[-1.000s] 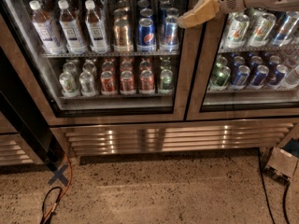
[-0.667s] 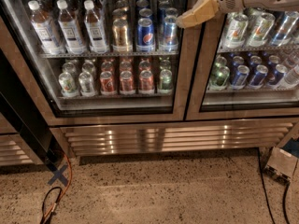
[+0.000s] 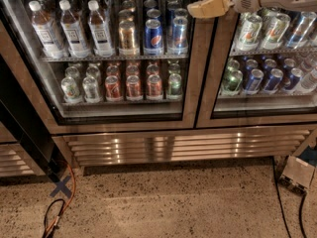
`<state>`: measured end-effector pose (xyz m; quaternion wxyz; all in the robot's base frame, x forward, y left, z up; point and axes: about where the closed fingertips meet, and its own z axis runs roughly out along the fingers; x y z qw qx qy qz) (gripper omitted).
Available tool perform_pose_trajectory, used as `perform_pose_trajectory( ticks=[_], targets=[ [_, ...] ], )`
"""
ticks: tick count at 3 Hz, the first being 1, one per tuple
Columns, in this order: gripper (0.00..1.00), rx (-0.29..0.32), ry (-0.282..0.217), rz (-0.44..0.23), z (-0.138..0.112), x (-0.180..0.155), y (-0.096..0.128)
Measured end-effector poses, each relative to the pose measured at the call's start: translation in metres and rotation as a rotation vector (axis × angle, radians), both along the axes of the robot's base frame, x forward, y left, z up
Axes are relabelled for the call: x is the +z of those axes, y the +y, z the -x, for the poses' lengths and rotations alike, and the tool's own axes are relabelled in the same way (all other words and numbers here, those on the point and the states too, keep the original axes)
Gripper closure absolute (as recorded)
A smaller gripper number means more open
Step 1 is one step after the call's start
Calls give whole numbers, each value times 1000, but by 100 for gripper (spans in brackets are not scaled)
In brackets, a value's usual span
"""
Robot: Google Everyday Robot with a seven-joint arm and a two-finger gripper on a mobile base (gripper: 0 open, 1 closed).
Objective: Open left fridge door
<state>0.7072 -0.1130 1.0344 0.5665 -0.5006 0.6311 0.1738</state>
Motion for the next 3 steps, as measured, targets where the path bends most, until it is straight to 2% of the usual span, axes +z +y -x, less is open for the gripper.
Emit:
perform_pose_trajectory(
  ticks=[1, 2, 3],
  targets=[
    [65, 0, 0, 0, 0, 0, 0],
    [96, 0, 0, 0, 0, 0, 0],
    [100, 0, 0, 0, -1, 0, -2]
  ],
)
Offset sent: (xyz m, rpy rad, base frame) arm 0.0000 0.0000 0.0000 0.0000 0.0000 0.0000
